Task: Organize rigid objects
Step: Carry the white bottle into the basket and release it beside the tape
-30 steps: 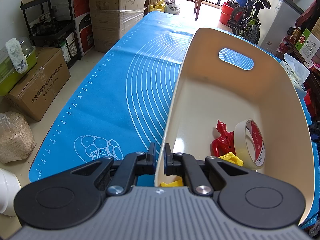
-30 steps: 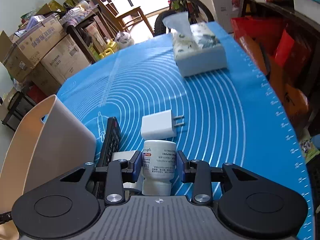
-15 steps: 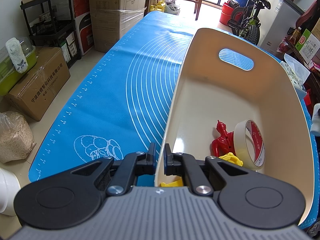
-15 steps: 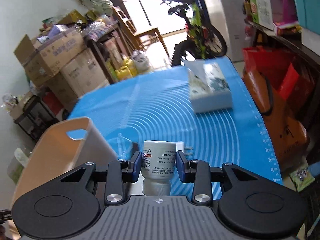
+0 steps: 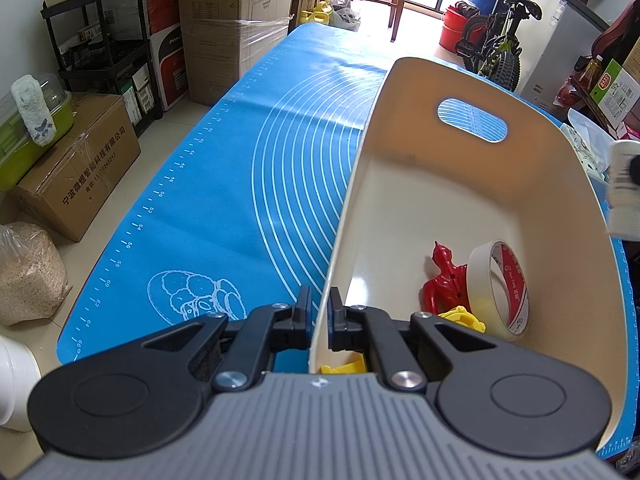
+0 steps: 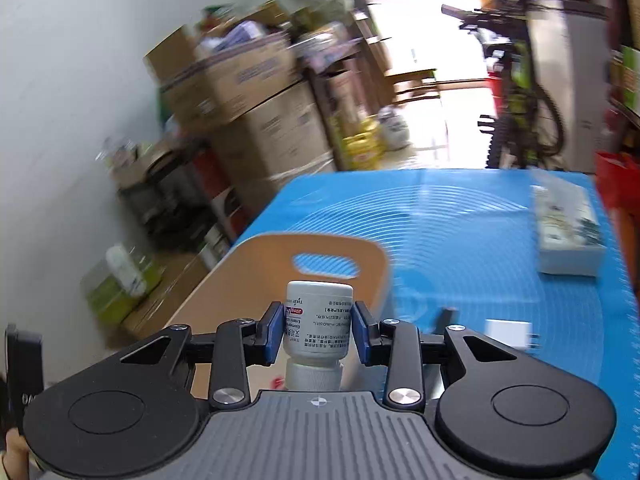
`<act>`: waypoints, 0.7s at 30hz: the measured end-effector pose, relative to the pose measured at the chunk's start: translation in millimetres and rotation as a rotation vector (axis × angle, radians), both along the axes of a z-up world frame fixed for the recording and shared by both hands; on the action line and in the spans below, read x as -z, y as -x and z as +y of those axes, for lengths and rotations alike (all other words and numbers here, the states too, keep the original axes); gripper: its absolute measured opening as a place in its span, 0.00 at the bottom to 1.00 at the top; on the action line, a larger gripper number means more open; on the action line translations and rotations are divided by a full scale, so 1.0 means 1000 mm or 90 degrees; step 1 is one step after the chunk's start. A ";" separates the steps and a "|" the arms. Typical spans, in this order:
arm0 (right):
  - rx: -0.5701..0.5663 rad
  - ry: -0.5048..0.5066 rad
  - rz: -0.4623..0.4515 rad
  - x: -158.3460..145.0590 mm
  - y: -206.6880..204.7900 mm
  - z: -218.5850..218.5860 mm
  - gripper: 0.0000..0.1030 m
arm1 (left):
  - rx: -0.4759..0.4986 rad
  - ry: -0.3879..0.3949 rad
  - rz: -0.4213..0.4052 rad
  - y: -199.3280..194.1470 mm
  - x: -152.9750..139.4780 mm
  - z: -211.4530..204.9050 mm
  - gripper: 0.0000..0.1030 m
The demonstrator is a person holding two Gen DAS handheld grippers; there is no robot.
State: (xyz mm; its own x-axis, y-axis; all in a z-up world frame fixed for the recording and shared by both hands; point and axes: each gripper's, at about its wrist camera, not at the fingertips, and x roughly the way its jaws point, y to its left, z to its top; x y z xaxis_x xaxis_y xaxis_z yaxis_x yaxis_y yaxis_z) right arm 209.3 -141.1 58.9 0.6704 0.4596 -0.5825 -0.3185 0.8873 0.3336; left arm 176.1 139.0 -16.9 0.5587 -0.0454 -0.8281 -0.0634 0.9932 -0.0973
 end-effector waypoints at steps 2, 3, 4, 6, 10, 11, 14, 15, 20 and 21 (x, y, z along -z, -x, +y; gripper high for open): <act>-0.024 0.007 0.008 0.002 0.001 0.018 0.42 | 0.000 0.000 0.000 0.000 0.000 -0.001 0.08; -0.034 0.014 0.013 0.004 0.001 0.026 0.42 | 0.000 0.000 0.000 0.000 0.000 -0.001 0.08; -0.042 0.024 0.020 0.007 0.000 0.034 0.42 | 0.000 0.000 0.000 0.000 0.000 0.000 0.08; -0.055 0.039 0.038 0.014 0.000 0.048 0.42 | 0.000 0.000 -0.001 0.000 0.000 -0.001 0.08; -0.080 0.081 0.079 0.032 0.000 0.072 0.42 | 0.000 0.001 -0.002 -0.001 0.001 -0.002 0.08; -0.084 0.094 0.089 0.036 0.001 0.077 0.42 | 0.000 0.002 -0.002 -0.001 0.001 -0.002 0.08; -0.097 0.125 0.112 0.047 0.003 0.088 0.42 | -0.001 0.003 -0.002 -0.001 0.001 -0.003 0.08; -0.099 0.137 0.116 0.050 0.003 0.092 0.42 | -0.001 0.003 -0.002 0.000 0.001 -0.002 0.08; -0.114 0.173 0.138 0.061 0.003 0.098 0.42 | -0.001 0.003 -0.002 -0.001 0.001 -0.003 0.08; -0.117 0.177 0.138 0.061 0.003 0.099 0.42 | -0.001 0.003 -0.002 0.000 0.001 -0.002 0.08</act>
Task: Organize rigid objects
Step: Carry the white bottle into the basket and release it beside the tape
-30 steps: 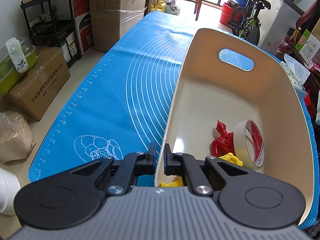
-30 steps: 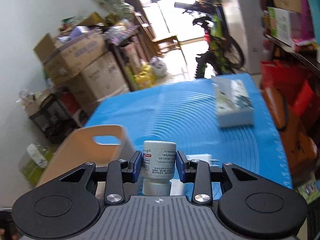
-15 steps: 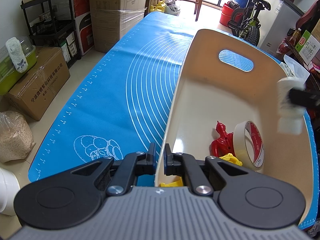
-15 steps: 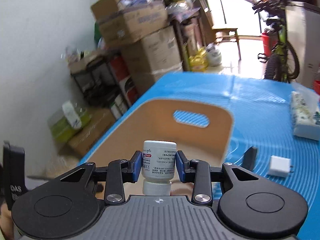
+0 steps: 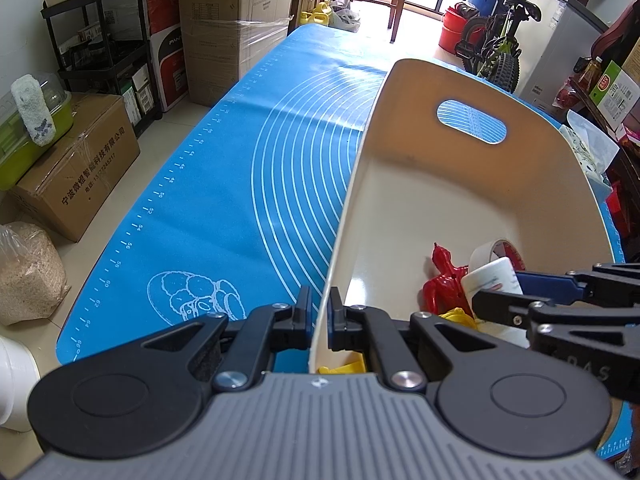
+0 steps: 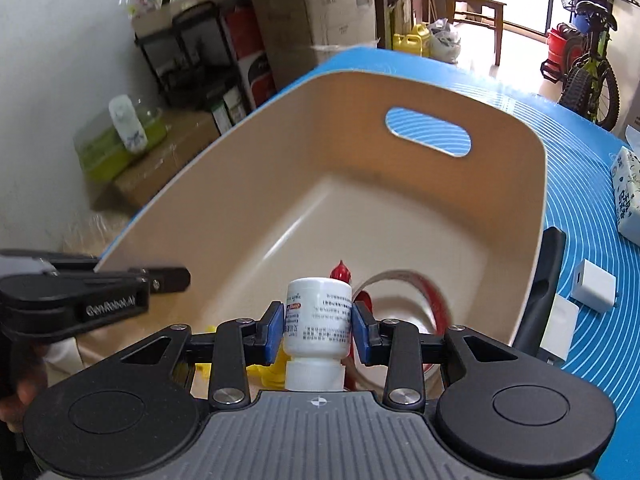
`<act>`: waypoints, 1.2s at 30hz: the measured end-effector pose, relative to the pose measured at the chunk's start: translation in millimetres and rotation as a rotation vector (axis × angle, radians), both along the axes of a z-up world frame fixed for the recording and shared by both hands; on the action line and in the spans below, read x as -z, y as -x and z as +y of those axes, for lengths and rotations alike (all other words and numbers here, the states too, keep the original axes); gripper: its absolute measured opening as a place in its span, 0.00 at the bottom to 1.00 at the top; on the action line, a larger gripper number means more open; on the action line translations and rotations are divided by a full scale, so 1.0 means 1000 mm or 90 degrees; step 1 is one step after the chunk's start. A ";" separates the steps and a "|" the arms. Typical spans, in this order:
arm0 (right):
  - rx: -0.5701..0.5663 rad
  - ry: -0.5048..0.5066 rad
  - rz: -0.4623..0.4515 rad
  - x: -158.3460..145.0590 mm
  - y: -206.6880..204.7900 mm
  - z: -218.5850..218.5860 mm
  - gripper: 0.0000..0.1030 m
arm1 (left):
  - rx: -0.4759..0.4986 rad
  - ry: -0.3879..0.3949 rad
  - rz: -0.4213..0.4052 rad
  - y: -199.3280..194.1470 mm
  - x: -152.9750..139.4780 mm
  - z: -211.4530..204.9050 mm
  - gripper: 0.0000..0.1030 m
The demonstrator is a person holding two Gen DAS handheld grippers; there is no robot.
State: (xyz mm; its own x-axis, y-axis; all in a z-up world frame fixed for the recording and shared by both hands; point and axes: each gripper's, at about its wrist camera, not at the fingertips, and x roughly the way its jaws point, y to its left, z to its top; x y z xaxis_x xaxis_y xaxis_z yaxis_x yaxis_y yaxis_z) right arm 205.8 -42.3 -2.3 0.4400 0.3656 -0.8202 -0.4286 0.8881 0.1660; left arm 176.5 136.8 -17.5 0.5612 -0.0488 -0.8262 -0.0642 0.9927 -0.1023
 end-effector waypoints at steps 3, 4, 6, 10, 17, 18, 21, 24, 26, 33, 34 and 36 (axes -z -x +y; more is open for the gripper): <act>-0.006 0.008 0.001 -0.001 0.001 0.001 0.42 | 0.000 0.000 0.000 0.000 0.000 0.000 0.08; -0.006 0.010 0.003 -0.001 0.001 0.001 0.42 | 0.000 0.000 0.000 0.000 0.000 0.000 0.08; -0.001 0.013 0.006 0.001 -0.001 0.000 0.47 | 0.000 0.000 0.000 0.000 0.000 0.000 0.08; -0.001 0.006 0.001 0.001 0.000 -0.002 0.50 | 0.000 0.000 0.000 0.000 0.000 0.000 0.08; 0.021 -0.059 -0.009 -0.018 0.002 -0.019 0.62 | 0.000 0.001 0.000 0.000 0.000 0.000 0.08; 0.027 -0.063 -0.013 -0.023 0.002 -0.023 0.64 | 0.000 0.001 0.000 0.000 0.000 0.001 0.08; 0.042 -0.077 -0.046 -0.039 0.004 -0.038 0.68 | 0.000 0.001 0.000 0.000 0.000 0.000 0.08; 0.069 -0.084 -0.074 -0.052 0.003 -0.061 0.69 | -0.001 0.003 0.000 0.000 0.000 0.002 0.08; 0.090 -0.080 -0.092 -0.058 0.000 -0.078 0.70 | 0.000 0.003 0.000 0.000 0.000 0.002 0.08; 0.195 -0.051 -0.107 -0.048 -0.016 -0.152 0.70 | 0.000 0.003 0.000 0.000 0.000 0.003 0.08; 0.208 -0.044 -0.103 -0.043 -0.019 -0.160 0.70 | 0.000 0.003 0.000 0.000 0.000 0.003 0.08; 0.235 -0.029 -0.093 -0.031 -0.026 -0.175 0.70 | 0.000 0.003 0.000 0.000 0.000 0.003 0.08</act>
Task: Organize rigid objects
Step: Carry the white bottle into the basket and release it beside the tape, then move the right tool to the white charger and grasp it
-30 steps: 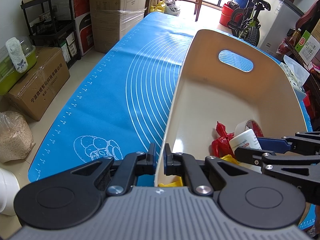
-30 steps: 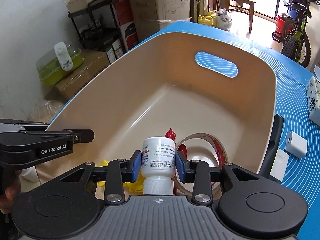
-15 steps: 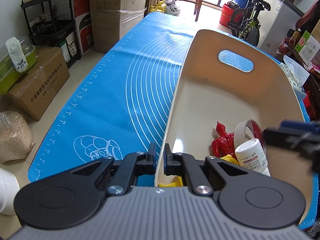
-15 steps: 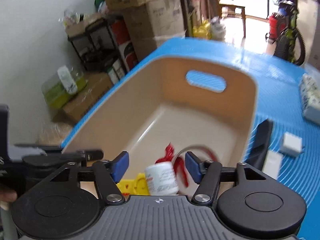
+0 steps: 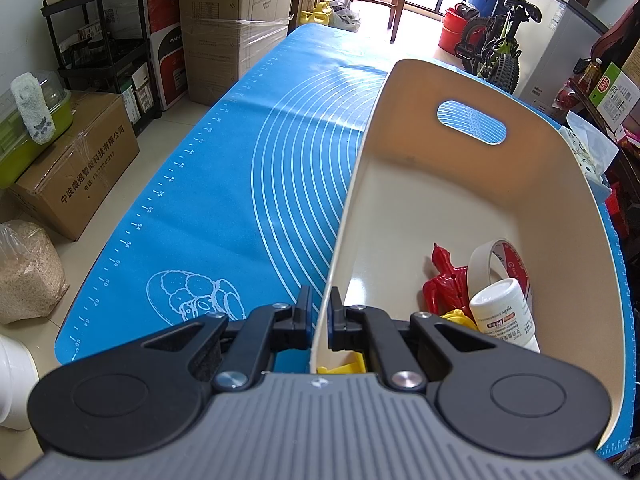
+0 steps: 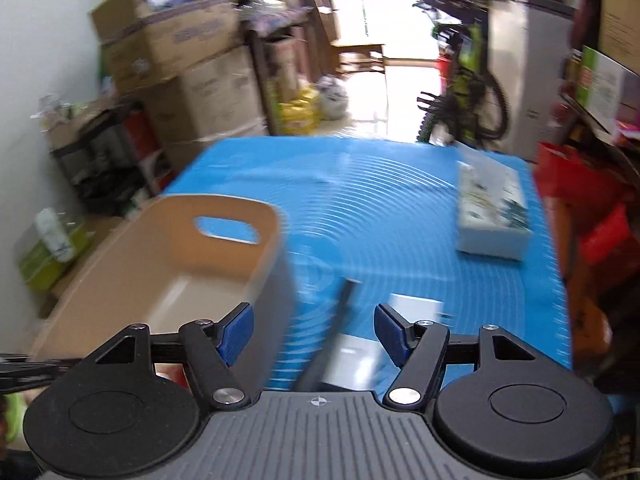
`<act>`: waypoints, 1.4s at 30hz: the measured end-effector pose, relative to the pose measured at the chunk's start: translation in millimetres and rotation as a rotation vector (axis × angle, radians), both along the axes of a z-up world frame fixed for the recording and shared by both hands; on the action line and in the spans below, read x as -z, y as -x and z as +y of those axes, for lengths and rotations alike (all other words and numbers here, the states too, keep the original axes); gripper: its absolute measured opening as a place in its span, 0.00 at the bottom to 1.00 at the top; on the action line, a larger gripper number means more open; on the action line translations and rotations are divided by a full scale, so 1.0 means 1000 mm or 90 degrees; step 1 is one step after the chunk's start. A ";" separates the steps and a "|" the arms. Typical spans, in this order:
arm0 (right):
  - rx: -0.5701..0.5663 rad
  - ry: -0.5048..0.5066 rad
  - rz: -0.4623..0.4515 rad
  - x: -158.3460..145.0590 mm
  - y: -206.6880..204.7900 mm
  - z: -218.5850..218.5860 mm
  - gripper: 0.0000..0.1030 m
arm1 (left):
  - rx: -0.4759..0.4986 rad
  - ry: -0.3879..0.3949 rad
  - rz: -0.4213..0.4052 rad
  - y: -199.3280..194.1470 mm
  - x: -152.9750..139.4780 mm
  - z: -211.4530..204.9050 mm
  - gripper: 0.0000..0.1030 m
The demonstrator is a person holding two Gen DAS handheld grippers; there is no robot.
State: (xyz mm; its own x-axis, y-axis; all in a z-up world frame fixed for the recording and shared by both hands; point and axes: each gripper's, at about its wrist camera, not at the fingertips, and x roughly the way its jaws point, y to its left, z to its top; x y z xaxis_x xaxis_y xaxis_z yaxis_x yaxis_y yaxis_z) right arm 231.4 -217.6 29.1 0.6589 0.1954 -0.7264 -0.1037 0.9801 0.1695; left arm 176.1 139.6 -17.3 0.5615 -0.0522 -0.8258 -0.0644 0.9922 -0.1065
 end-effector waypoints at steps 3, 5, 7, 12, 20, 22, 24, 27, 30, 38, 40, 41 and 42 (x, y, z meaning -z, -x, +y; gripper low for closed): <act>0.040 0.005 0.018 0.018 -0.010 -0.020 0.70 | 0.000 0.000 0.000 0.000 0.000 0.000 0.08; 0.060 0.007 0.030 0.033 -0.016 -0.029 0.70 | 0.000 0.000 0.000 0.000 0.000 0.000 0.08; 0.066 0.007 0.046 0.048 -0.025 -0.036 0.70 | 0.000 0.000 0.000 0.000 0.000 0.000 0.08; 0.070 0.017 0.062 0.075 -0.039 -0.039 0.71 | 0.001 0.002 0.000 -0.001 0.000 0.000 0.08; 0.101 0.009 0.086 0.102 -0.066 -0.029 0.72 | 0.001 0.002 -0.001 -0.001 0.000 0.000 0.08; 0.109 0.018 0.094 0.109 -0.071 -0.025 0.72 | 0.000 0.002 0.000 -0.001 0.000 0.000 0.08; 0.117 0.022 0.079 0.112 -0.070 -0.021 0.75 | 0.001 0.002 -0.001 -0.001 0.000 0.001 0.08; 0.117 0.042 0.066 0.118 -0.071 -0.011 0.78 | 0.000 0.001 -0.001 -0.001 0.001 0.001 0.08; 0.119 0.065 0.051 0.120 -0.070 -0.004 0.71 | 0.000 0.002 -0.001 -0.001 0.001 0.001 0.08; 0.136 0.104 0.037 0.115 -0.063 -0.012 0.50 | -0.001 0.006 -0.001 0.000 0.000 0.003 0.08; 0.148 0.103 0.028 0.111 -0.058 -0.016 0.50 | -0.001 0.006 -0.001 0.000 0.000 0.003 0.08; 0.150 0.106 0.019 0.109 -0.055 -0.017 0.50 | -0.001 0.007 -0.001 0.000 0.000 0.003 0.08; 0.146 0.110 0.007 0.106 -0.051 -0.017 0.50 | -0.001 0.006 -0.001 0.000 0.000 0.003 0.08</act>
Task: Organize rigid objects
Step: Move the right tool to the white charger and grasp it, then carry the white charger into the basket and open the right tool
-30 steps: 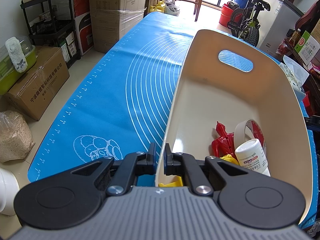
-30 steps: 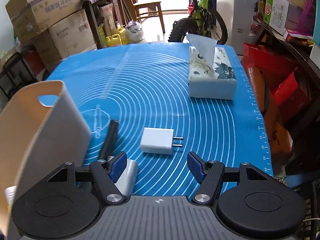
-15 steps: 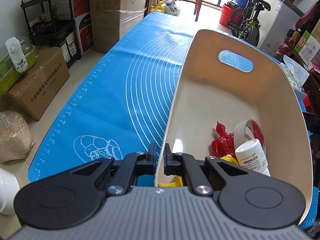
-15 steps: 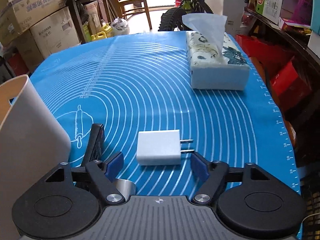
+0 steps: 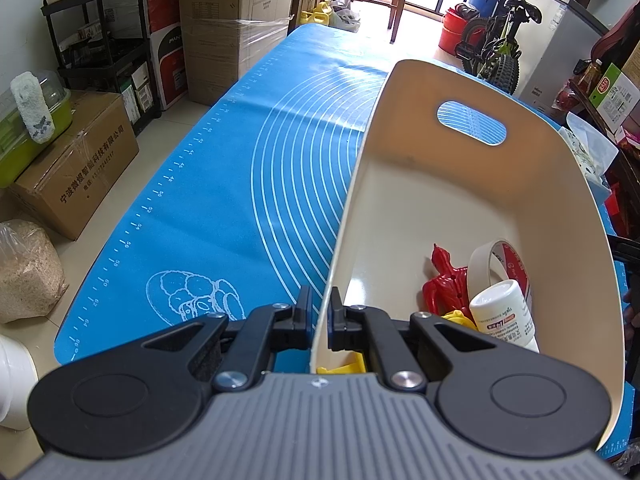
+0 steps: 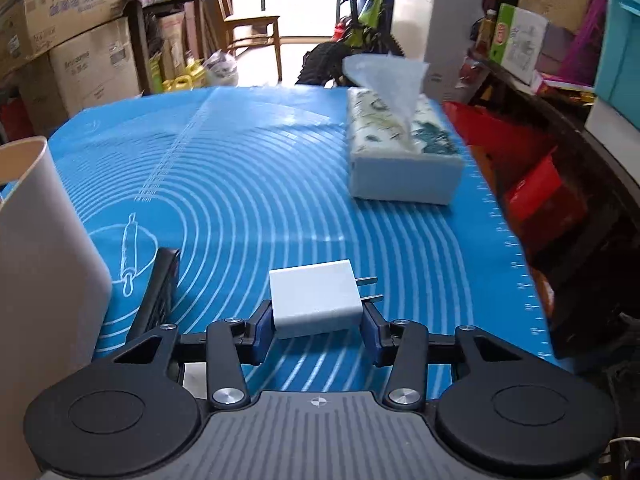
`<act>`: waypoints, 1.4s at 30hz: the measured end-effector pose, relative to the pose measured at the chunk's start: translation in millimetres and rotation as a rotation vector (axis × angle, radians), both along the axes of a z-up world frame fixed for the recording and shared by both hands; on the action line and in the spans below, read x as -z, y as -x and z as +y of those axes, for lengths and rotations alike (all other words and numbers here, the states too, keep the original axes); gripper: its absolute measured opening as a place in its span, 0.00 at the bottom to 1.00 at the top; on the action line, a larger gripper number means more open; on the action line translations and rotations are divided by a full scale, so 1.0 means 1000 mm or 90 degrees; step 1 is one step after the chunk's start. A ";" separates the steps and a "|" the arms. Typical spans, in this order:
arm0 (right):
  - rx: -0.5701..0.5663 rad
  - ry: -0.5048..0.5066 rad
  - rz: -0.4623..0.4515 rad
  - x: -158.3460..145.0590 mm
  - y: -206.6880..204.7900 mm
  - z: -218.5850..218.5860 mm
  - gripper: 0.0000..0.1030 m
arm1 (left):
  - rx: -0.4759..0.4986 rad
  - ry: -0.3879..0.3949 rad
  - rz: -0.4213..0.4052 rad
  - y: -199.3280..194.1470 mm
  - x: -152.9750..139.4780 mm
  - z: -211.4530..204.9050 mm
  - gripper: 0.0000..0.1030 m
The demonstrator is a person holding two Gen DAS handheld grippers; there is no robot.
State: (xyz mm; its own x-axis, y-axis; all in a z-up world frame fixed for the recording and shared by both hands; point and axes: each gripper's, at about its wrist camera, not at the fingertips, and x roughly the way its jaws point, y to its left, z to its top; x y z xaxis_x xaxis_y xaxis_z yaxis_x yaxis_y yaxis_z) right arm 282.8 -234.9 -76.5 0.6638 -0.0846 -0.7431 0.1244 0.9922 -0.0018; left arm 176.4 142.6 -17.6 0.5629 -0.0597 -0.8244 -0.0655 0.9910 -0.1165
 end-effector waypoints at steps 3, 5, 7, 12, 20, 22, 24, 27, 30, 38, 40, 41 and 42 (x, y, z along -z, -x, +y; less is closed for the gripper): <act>-0.015 0.003 -0.025 -0.010 0.010 -0.002 0.50 | 0.000 -0.001 0.000 0.000 0.000 0.000 0.08; -0.018 -0.001 -0.037 -0.017 0.017 -0.005 0.50 | 0.000 0.000 0.000 0.000 0.000 0.000 0.08; -0.023 0.003 -0.048 -0.024 0.024 -0.008 0.50 | 0.000 0.000 0.000 0.000 0.000 0.000 0.08; -0.036 0.000 -0.083 -0.043 0.049 -0.016 0.50 | 0.000 0.000 0.000 0.000 0.000 0.000 0.08; -0.071 -0.014 -0.124 -0.082 0.094 -0.016 0.50 | -0.001 0.001 0.000 0.000 0.000 0.001 0.08; -0.085 -0.016 -0.129 -0.091 0.100 -0.010 0.50 | -0.001 0.000 0.000 0.000 0.000 0.001 0.08; -0.099 -0.015 -0.134 -0.099 0.103 0.000 0.50 | -0.001 0.001 0.000 0.000 0.000 0.001 0.08; -0.129 -0.020 -0.152 -0.114 0.107 0.021 0.50 | -0.001 0.001 0.000 0.000 0.000 0.001 0.08; -0.166 -0.026 -0.162 -0.127 0.110 0.044 0.50 | -0.001 0.002 0.000 0.000 0.000 0.001 0.08; -0.276 -0.022 -0.156 -0.139 0.113 0.118 0.50 | -0.002 0.003 0.000 0.000 0.001 0.001 0.08; -0.294 -0.016 -0.158 -0.137 0.113 0.133 0.50 | -0.002 0.002 0.000 0.000 0.000 0.001 0.08; -0.302 -0.016 -0.154 -0.136 0.112 0.141 0.50 | -0.002 0.001 0.000 0.000 0.000 0.001 0.08; -0.311 -0.018 -0.146 -0.134 0.111 0.147 0.50 | -0.002 0.002 0.000 0.000 0.000 0.001 0.08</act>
State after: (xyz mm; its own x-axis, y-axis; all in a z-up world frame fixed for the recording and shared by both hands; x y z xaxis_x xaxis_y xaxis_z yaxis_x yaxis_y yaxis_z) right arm 172.1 -87.5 57.2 0.7661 0.2919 -0.5726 -0.3570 0.9341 -0.0014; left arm 176.0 143.6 -17.9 0.5631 -0.0603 -0.8242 -0.0690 0.9904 -0.1196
